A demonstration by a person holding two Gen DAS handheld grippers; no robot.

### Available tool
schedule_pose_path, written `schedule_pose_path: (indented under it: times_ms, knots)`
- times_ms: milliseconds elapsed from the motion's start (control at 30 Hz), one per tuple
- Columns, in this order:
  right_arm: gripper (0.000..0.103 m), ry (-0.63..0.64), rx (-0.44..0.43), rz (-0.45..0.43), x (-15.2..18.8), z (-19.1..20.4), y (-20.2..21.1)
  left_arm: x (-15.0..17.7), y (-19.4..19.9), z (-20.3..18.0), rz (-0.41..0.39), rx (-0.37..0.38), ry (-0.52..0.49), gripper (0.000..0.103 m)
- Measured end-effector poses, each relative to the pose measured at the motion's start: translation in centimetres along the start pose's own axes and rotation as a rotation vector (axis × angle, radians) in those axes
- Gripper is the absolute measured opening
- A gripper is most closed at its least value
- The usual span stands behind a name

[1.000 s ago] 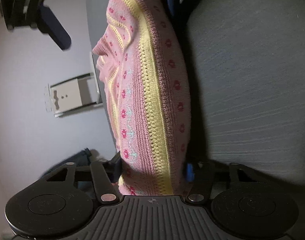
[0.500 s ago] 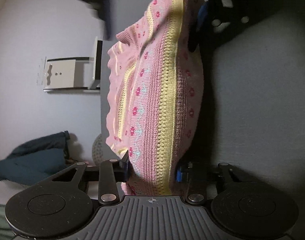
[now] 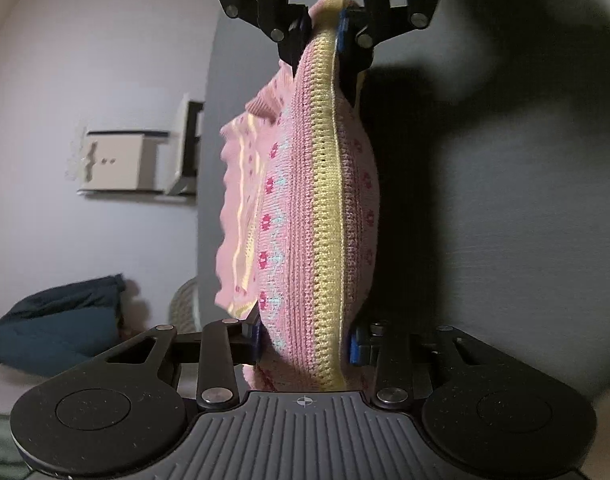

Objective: Fold clothes

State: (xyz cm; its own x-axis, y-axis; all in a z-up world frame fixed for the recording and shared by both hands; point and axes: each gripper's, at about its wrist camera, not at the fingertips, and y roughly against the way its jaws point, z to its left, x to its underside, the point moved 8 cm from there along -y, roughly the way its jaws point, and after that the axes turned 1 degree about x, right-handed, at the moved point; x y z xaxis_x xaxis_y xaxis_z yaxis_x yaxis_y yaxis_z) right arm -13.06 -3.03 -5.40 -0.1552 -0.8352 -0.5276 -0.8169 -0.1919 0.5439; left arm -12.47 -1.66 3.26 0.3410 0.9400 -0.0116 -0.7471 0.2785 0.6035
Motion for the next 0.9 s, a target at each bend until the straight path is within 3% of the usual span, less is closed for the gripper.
schedule_pose_path:
  times_ms: [167, 333, 400, 500, 633, 733, 900]
  knots:
    - [0.017, -0.015, -0.118, -0.029, -0.5, 2.7, 4.8, 0.1, 5.3, -1.3, -0.051, 0.18, 0.088, 0.037]
    - [0.017, -0.073, -0.298, -0.026, -1.6, 3.9, 8.5, 0.1, 10.1, -1.8, -0.09, 0.398, 0.147, 0.037]
    - [0.017, -0.121, -0.393, -0.01, -1.8, 3.6, 9.4, 0.1, 11.2, -1.5, -0.104, 0.494, 0.18, 0.037]
    - [0.017, -0.194, -0.484, 0.018, -1.9, 2.5, 10.2, 0.3, 11.2, -0.2, -0.131, 0.567, 0.202, 0.037]
    - [0.017, -0.296, -0.504, 0.054, -1.5, -0.8, 8.9, 1.0, 8.1, 3.9, -0.173, 0.578, 0.273, 0.038]
    - [0.018, -0.383, -0.502, 0.072, -1.6, -4.1, 6.1, 1.8, 5.6, 6.4, -0.175, 0.521, 0.373, 0.038]
    - [0.018, -0.458, -0.487, 0.086, -1.2, -7.6, 2.1, 3.2, 2.7, 8.2, -0.169, 0.492, 0.545, 0.045]
